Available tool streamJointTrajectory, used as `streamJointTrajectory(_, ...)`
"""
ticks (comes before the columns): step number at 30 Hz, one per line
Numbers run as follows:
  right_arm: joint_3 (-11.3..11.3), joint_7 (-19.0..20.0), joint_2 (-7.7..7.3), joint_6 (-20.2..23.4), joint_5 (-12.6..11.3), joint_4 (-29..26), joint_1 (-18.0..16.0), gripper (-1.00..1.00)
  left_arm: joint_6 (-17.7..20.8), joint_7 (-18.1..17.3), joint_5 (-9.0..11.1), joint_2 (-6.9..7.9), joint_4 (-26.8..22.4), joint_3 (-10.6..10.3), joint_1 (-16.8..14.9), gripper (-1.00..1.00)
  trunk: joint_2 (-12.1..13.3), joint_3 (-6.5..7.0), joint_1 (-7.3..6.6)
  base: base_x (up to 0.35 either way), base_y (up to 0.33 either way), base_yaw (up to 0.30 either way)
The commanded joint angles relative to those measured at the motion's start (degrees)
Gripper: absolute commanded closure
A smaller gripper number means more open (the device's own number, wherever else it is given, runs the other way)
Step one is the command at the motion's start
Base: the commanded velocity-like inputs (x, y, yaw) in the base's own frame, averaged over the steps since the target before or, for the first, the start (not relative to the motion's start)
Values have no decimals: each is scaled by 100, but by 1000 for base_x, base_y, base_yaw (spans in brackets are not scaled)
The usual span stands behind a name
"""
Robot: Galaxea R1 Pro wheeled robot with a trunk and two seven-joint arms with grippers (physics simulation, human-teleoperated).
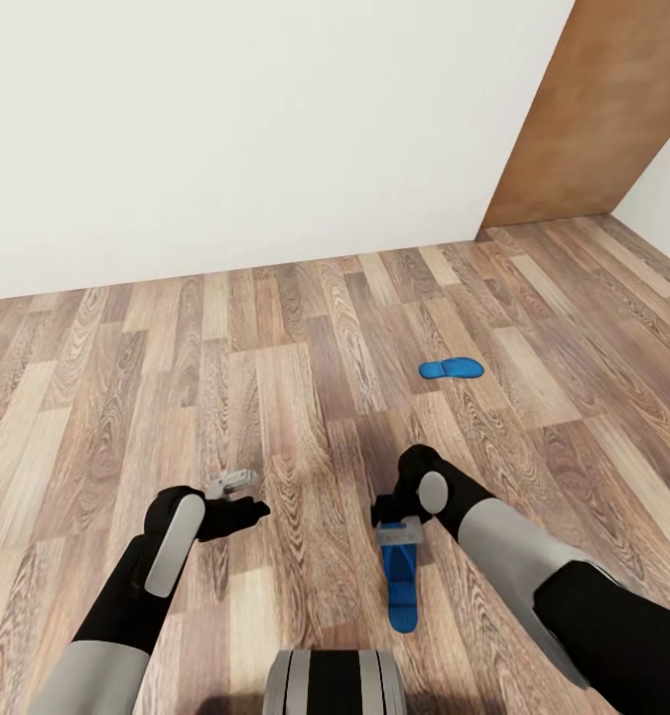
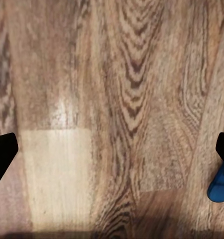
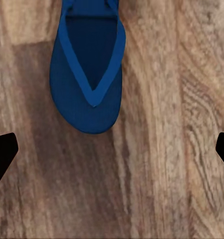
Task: In the bedroom, move the book from the bed onto either nightstand, and place the two sandals side by side next to the bed.
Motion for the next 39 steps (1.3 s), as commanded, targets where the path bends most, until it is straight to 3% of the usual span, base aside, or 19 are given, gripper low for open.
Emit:
streamJointTrajectory(1,25,58,9,-7,-49,20,-6,-100,13,60,58,-1,-1,-4,-3,-100,-2,-4,-1,0,0,0)
streamJointTrajectory(11,25,85,124,-7,-35,113,-47,-100,13,68,56,5,35,-9,-4,-100,-2,-4,-1,0,0,0)
streamJointTrajectory(29,25,90,173,-7,-32,130,-76,-100,13,77,46,6,44,-11,-5,-100,-26,-403,45,0,0,0)
streamJointTrajectory(39,18,90,166,-7,-42,131,-86,-100,13,73,41,12,46,-14,0,-100,-26,-403,45,0,0,0)
